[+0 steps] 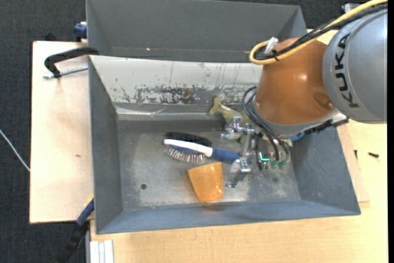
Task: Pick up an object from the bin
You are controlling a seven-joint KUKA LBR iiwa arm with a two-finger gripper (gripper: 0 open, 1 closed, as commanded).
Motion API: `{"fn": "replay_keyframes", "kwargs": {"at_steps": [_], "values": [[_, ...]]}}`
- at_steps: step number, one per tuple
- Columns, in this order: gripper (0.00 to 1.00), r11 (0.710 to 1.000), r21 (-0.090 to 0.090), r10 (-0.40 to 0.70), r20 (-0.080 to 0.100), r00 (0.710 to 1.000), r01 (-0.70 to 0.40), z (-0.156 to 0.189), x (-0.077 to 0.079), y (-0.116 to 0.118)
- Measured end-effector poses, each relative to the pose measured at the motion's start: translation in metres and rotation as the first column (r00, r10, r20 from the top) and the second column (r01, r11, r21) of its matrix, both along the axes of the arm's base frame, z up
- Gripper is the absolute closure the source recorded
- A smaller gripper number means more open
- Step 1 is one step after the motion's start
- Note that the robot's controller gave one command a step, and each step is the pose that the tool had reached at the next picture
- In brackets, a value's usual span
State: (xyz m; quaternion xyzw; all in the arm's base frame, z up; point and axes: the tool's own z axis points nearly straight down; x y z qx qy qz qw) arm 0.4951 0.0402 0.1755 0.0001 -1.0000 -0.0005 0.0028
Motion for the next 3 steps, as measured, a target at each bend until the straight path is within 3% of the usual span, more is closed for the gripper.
{"fn": "replay_keyframes", "kwargs": {"at_steps": [1,2,3], "values": [[0.00,0.982,0.001,0.191,0.012,0.981,-0.191,-0.103,0.097,-0.004],[1.00,0.982,0.000,0.188,0.011,0.982,-0.188,-0.101,0.097,-0.005],[1.00,0.937,-0.006,0.350,0.019,0.936,-0.350,0.056,0.110,-0.029]]}}
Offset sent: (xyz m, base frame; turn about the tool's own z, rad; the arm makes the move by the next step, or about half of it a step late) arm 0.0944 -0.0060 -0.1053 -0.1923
